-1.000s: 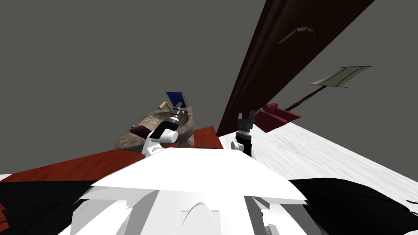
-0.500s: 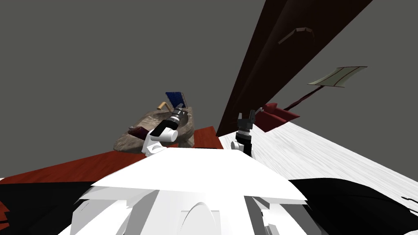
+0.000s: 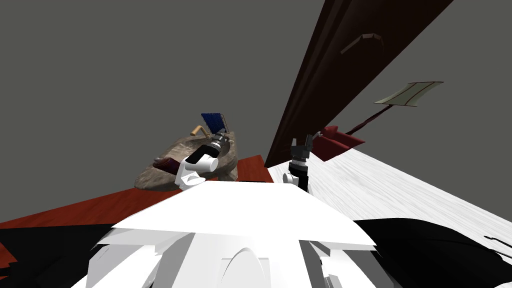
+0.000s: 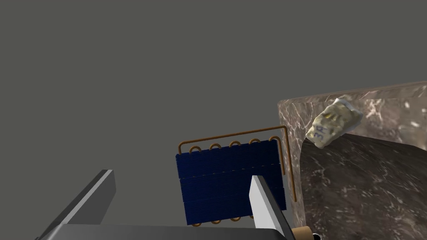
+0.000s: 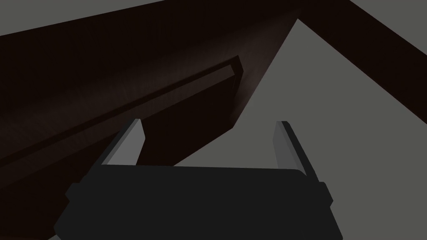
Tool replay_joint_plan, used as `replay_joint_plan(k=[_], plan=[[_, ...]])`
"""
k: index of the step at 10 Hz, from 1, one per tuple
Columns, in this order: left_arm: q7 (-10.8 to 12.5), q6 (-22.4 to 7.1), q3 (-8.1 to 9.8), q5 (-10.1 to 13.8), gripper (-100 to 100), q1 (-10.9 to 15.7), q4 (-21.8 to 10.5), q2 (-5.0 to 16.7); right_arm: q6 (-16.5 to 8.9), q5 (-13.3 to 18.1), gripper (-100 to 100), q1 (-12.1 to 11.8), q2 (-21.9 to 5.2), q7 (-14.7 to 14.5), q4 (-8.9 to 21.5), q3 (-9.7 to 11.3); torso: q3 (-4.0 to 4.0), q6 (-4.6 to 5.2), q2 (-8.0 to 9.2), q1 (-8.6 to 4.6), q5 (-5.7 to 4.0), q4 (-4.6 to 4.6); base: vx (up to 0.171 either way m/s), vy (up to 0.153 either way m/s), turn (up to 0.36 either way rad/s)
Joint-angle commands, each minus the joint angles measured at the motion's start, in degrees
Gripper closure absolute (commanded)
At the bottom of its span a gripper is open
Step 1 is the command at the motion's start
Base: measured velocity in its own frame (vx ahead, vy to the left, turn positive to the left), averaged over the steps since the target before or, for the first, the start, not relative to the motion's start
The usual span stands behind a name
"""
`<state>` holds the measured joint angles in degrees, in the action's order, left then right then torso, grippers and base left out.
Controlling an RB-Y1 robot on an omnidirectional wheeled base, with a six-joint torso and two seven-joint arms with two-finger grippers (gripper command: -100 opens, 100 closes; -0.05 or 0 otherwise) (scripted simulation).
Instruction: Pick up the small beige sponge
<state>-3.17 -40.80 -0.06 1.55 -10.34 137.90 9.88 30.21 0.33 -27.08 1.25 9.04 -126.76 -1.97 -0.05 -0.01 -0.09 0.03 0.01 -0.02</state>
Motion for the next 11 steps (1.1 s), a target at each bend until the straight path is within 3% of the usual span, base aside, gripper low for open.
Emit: replay_joint_plan(k=[1, 8, 11], plan=[[0.1, -2.86, -0.04, -0.04, -100, 0.15, 0.3, 0.03, 0.0, 0.0, 0, 0.0, 0.0, 0.0, 0.0, 0.0, 0.0, 0.0, 0.0, 0.0, 0.0, 0.0, 0.024, 0.01, -0.025], [0.55, -11.79, 0.27, 0.09, -100, 2.15, 0.15, 0.3, 0.0, 0.0, 0, 0.0, 0.0, 0.0, 0.0, 0.0, -0.02, -0.01, -0.04, 0.0, 0.0, -0.01, 0.023, 0.008, -0.017], [0.96, -17.36, 0.59, 0.3, -100, 4.02, -0.06, 0.47, 0.0, 0.0, 0, 0.0, 0.0, 0.0, 0.0, 0.0, -0.03, -0.02, -0.04, 0.02, 0.01, -0.01, 0.038, 0.012, -0.033]])
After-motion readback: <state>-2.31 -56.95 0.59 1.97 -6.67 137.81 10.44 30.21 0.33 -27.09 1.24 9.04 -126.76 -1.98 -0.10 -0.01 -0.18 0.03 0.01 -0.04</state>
